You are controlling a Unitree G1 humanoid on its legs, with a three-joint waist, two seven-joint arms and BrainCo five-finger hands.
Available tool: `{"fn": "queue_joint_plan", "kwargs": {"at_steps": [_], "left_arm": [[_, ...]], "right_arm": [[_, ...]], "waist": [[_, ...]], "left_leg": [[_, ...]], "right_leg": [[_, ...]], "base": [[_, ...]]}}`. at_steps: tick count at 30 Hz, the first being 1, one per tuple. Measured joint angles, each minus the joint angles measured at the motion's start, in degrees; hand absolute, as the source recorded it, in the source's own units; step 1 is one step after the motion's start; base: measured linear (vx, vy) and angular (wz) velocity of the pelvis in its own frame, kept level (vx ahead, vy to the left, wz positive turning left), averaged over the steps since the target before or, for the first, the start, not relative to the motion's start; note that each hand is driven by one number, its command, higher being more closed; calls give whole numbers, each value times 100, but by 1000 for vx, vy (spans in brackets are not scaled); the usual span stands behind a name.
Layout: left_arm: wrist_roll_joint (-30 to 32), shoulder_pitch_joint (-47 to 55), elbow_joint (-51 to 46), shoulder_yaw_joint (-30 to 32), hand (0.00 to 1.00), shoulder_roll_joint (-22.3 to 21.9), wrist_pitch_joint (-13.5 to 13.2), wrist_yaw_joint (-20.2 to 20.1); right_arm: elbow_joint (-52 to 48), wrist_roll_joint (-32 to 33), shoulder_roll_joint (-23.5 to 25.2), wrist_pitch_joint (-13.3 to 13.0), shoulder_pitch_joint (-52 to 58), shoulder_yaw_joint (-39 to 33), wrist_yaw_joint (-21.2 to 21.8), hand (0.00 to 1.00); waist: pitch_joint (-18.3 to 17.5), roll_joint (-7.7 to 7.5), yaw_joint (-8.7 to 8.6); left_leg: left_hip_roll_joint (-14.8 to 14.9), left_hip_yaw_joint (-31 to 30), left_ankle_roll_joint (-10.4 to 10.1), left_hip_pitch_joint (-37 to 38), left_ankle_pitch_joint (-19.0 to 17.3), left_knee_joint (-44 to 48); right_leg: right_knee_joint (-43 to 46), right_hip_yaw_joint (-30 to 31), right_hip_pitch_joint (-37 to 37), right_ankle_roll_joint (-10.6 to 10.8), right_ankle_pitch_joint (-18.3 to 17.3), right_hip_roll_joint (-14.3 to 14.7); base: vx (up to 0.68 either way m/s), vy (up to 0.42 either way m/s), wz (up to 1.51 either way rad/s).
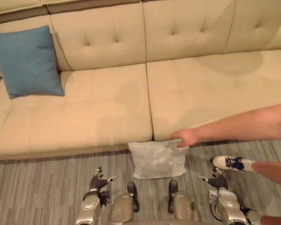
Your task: Pick up cushions and gather them together orderly.
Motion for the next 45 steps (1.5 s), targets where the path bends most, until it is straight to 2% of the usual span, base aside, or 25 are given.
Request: {"fn": "queue_joint_plan", "kwargs": {"at_steps": [2, 4, 6, 7, 8, 13, 16, 19, 22, 28, 30, 33, 34, 35, 38, 40, 41, 44, 45], "left_arm": [[-199, -419, -10, -8, 0, 115, -55, 121], [-289, -704, -14, -25, 0, 122, -66, 146], [-362, -1044, -57, -49, 0, 120, -81, 243], [-424, -1248, -69, -59, 0, 117, -84, 269], [-458, -1548, -73, -63, 0, 108, -98, 348], [-567, -2593, -433, -60, 0, 42, -188, 504], [-625, -2967, -721, -61, 0, -107, -193, 615], [-689, -3114, -948, -55, 0, -295, -195, 735], [-688, -3204, -1022, -59, 0, -374, -197, 754], [-678, -3241, -1210, -91, 0, -477, -199, 761], [-677, -3140, -1330, -235, 0, -474, -198, 766], [-675, -2800, -1470, -486, 0, -503, -198, 757], [-673, -2516, -1555, -546, 0, -555, -206, 741], [-669, -2186, -1562, -603, 0, -592, -205, 719], [-667, -1566, -1590, -688, 0, -582, -203, 697], [-659, -918, -1595, -688, 0, -537, -198, 580], [-636, -761, -1583, -686, 0, -501, -196, 550], [-389, -96, -1170, -661, 0, -261, -178, 299], [-333, -43, -1050, -653, 0, -237, -171, 252]], "right_arm": [[8, 3, -5, -16, -439, 74, -142, 0], [-14, 13, 2, -22, -708, 117, -223, 0], [-45, 17, 4, -29, -1071, 220, -325, 0], [-75, 33, 7, -32, -1261, 262, -354, 0], [-73, 69, 0, -32, -1526, 351, -442, 0], [-330, 117, 3, -23, -2612, 562, -681, 0], [-478, 245, 25, -25, -3134, 570, -854, 0], [-513, 283, 106, -26, -3566, 602, -997, 0], [-515, 305, 121, -14, -3750, 562, -1207, 0], [-913, 272, 114, -49, -3729, 791, -1197, 0], [-1017, 251, 170, -49, -3655, 862, -1191, 0], [-1393, 202, 232, -51, -3072, 915, -1171, 0], [-1595, 199, 280, -71, -2700, 936, -1161, 0], [-1718, 185, 318, -111, -2265, 947, -1088, 0], [-1884, 176, 366, -154, -1464, 944, -928, 0], [-1945, 177, 422, -158, -622, 918, -803, 0], [-1943, 177, 447, -158, -408, 886, -756, 0], [-1349, 173, 513, -153, 320, 754, -472, 0], [-1168, 173, 499, -146, 356, 715, -429, 0]], "waist": [[268, -10, 34], [460, -12, 44], [758, -11, 52], [805, -10, 54], [834, -11, 56], [1353, 2, 89], [1413, 6, 189], [1442, 9, 236], [1442, 10, 238], [1435, 10, 237], [1430, 10, 232], [1414, 9, 253], [1290, 3, 242], [1023, 10, 240], [808, -5, 235], [413, -19, 228], [342, -33, 227], [-287, -95, 188], [-367, -92, 180]], "left_leg": [[112, 0, 56, -627, -34, 457], [186, 8, 88, -953, -56, 713], [285, 22, 242, -1311, -160, 1074], [328, 20, 292, -1695, -230, 1356], [390, 12, 352, -2185, -455, 1664], [590, -55, 447, -3602, -666, 2567], [675, -62, 513, -4262, -694, 2911], [708, -63, 554, -4474, -687, 3059], [739, -47, 563, -4517, -694, 3115], [765, 39, 555, -4417, -710, 3107], [766, 50, 555, -4297, -709, 3086], [751, 69, 553, -3696, -707, 2894], [736, 72, 550, -3456, -710, 2784], [708, 79, 544, -3275, -707, 2655], [659, 124, 510, -2576, -700, 2326], [579, 139, 410, -1960, -716, 1957], [553, 161, 391, -1743, -676, 1816], [372, 173, 235, -886, -515, 1053], [359, 179, 229, -772, -476, 922]], "right_leg": [[339, 67, -570, -8, 4, 28], [588, 107, -908, -10, 2, 32], [970, 138, -1311, -62, -43, 45], [1258, 149, -1703, -86, -92, 45], [1566, 167, -2205, -55, -273, 35], [2324, 289, -3586, -43, -310, 50], [2629, 341, -4241, -43, -307, 74], [2766, 385, -4465, -45, -308, 100], [2802, 397, -4504, -47, -313, 115], [2850, 473, -4497, -52, -320, 131], [2846, 485, -4390, -52, -320, 138], [2663, 447, -3781, -57, -323, 140], [2545, 421, -3524, -60, -328, 140], [2418, 403, -3339, -59, -329, 132], [2094, 375, -2638, -48, -336, 123], [1735, 322, -2026, -37, -348, 111], [1611, 313, -1815, -35, -344, 105], [892, 298, -981, 18, -247, 103], [742, 293, -849, 20, -201, 106]], "base": [[-83, 14, -5], [-123, 38, -6], [-157, 50, -10], [-185, 21, -8], [-187, 18, -8], [-179, 20, -9], [-105, 7, -10], [-15, 2, -5], [12, 4, -4], [-5, -4, -4], [-6, -4, -2], [10, -17, 3], [31, -25, 5], [74, -21, 5], [101, -6, 3], [152, 0, 6], [158, -16, 5], [172, -17, 0], [175, -2, -1]]}}
